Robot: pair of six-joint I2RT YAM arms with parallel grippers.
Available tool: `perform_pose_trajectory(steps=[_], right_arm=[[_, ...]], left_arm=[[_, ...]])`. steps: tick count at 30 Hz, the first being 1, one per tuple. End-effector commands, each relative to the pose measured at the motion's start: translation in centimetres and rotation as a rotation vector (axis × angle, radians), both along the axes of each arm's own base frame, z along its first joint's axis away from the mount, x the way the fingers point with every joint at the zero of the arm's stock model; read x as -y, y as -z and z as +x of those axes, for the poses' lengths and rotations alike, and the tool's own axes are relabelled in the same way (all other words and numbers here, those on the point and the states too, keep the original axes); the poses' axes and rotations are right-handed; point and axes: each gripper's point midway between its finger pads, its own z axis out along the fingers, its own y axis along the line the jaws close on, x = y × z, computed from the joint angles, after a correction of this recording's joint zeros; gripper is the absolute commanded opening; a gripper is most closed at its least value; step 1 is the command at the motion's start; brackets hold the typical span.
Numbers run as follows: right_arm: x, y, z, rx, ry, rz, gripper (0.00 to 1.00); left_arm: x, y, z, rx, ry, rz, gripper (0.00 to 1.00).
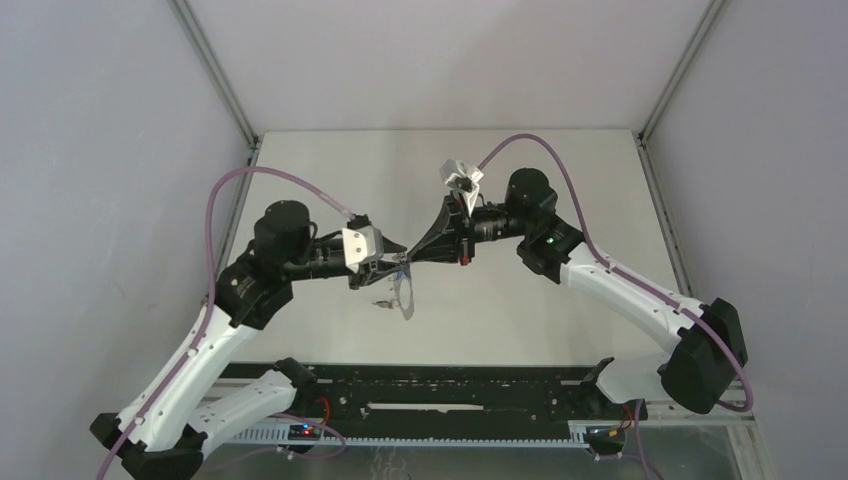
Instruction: Put the keys on the keyring
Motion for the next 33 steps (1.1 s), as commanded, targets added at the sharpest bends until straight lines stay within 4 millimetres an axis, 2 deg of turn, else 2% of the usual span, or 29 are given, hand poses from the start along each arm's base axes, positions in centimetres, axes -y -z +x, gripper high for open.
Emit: perform_pose_trajectory(steps=[1,7,11,18,20,25,28,30,31,33], right_arm=[[0.3,-2.5,-1.2,0.078,-0.023,0.069,0.0],[0.4,-2.6,-1.2,0.086,-0.018,0.07,0.0],[0.3,-2.6,-1.2,0.084,-0.017,0.074,0.0],[0.0,-2.1,-1.1,0.085,-0.004,0.058,0.0],[0.0,-1.7,-0.9,0.084,0.008,0.045,0.0],[0.3,-1.1,-0.1,0.111,0.056,-0.037,0.25],[0.6,-0.3,0.4,0.141,0.081,-0.135,0.45],[0.8,0.6,0.5,0.152,0.086,-0.224,0.5],[0.6,0.3,0.8,0.192,0.091,-0.236,0.5],[0.7,1.0,0.6,0.218,0.077,-0.301,0.48]], left_arm=[[-0.2,-1.7,-0.7,-0.001,0.016,-0.031,0.37],[-0.7,-1.1,-0.9,-0.013,0.01,-0.009,0.35],[-0.7,-1.0,-0.9,-0.029,0.005,-0.013,0.29],[-0.8,-1.3,0.4,-0.035,-0.063,-0.033,0.02],[-0.8,-1.3,0.2,-0.036,-0.053,-0.036,0.0],[-0.8,-1.1,-0.2,-0.03,-0.022,-0.012,0.0],[-0.8,-0.7,-0.1,-0.031,-0.005,0.028,0.0],[-0.8,-0.6,-0.1,-0.041,0.004,0.052,0.0],[-0.7,-0.7,0.0,-0.05,0.007,0.058,0.0],[-0.6,-0.9,-0.2,-0.06,0.022,0.064,0.0]])
